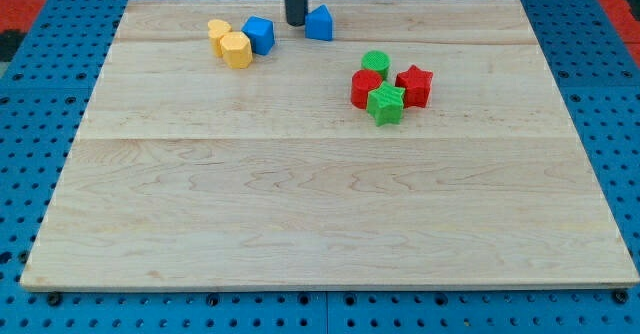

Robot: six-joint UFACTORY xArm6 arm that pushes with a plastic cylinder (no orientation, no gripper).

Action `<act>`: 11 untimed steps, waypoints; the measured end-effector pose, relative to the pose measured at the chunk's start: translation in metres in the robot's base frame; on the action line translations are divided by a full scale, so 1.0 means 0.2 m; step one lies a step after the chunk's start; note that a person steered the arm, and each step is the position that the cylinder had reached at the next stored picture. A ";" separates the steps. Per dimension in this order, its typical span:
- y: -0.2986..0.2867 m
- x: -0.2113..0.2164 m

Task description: Push the yellow heart down a bit

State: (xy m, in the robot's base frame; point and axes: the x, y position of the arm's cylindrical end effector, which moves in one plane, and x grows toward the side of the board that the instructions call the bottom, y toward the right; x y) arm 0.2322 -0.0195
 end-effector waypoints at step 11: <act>-0.60 0.10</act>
